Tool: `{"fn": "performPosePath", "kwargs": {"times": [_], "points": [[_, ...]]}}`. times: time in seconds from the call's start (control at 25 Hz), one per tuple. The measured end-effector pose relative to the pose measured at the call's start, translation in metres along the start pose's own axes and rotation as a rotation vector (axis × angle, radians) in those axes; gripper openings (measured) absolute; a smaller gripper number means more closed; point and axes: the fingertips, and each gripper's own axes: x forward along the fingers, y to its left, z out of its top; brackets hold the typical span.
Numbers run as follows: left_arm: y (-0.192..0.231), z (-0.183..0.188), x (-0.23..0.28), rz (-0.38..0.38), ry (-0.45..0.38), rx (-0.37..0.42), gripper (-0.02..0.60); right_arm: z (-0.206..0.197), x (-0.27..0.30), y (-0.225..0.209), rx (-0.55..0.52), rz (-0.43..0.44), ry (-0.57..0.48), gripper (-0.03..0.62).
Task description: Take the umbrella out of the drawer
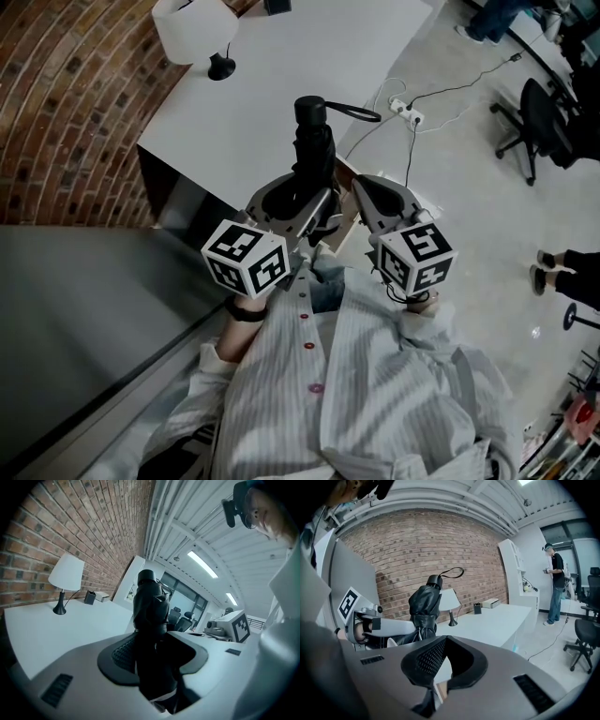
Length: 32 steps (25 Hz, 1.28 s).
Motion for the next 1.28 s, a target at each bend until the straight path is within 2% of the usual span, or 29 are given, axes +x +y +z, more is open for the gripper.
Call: {"fn": "performPosePath", "kwargs": {"times": [0.44, 1.28], "points": [[-0.014, 0.007, -0.009, -0.014, -0.036, -0.006, 0.189, 0.002, -0.003, 0.013, -0.014, 0.01, -0.02, 0.034], [-0.02, -0.008, -0.02, -0.048, -0.027, -0.028, 0.189, -0.024, -0.005, 0.021, 0.016, -0.007, 0.013, 0.034]]}}
